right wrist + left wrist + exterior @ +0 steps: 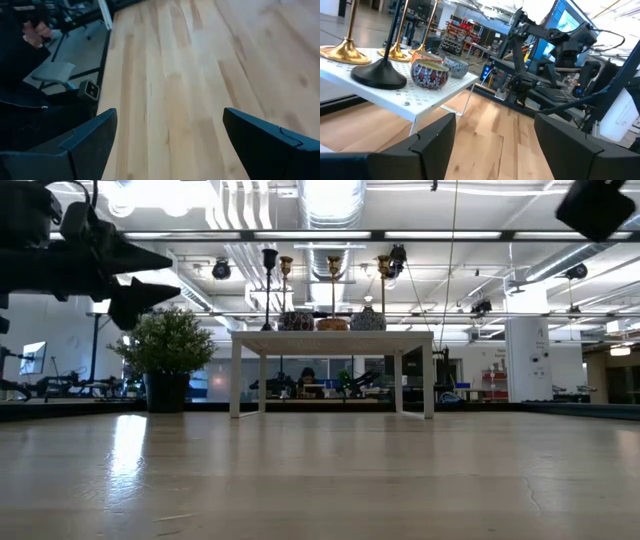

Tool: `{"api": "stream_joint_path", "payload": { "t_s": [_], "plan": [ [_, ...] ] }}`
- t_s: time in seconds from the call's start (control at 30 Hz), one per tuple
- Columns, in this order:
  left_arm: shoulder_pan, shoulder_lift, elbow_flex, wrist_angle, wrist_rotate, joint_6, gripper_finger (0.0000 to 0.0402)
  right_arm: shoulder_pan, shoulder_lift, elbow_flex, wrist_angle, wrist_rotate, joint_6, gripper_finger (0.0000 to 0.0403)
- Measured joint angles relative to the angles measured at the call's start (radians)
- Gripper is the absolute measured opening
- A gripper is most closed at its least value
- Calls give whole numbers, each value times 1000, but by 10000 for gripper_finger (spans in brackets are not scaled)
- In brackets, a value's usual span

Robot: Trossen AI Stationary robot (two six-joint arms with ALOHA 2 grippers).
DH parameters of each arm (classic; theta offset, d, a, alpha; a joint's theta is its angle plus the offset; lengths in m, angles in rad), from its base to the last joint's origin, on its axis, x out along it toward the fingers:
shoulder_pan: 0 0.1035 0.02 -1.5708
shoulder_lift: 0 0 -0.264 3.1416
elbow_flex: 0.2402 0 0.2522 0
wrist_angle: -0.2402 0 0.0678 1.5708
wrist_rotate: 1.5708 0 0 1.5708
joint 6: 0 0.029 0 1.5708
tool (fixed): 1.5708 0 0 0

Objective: Pick & Place candle stick holders
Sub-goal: Put the black candle holder on the shelf

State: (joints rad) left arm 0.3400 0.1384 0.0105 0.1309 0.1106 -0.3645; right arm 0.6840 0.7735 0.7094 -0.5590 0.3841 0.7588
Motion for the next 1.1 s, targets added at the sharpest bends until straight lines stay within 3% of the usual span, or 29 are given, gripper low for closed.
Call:
{"api": "stream_joint_path", "payload": {
  "t_s": [0.33,0.7,0.9,1.1],
  "plan": [
    [-3,2,-1,-1,-4,-9,275,157,0,0,-234,30,352,359],
    [-3,2,-1,-4,-4,-10,275,317,9,0,-401,-69,644,359],
    [-3,2,-2,-7,-4,-10,275,454,61,0,-489,-201,881,359],
    [-3,2,-2,-7,-4,-10,275,577,140,0,-477,-220,922,359]
  ]
}}
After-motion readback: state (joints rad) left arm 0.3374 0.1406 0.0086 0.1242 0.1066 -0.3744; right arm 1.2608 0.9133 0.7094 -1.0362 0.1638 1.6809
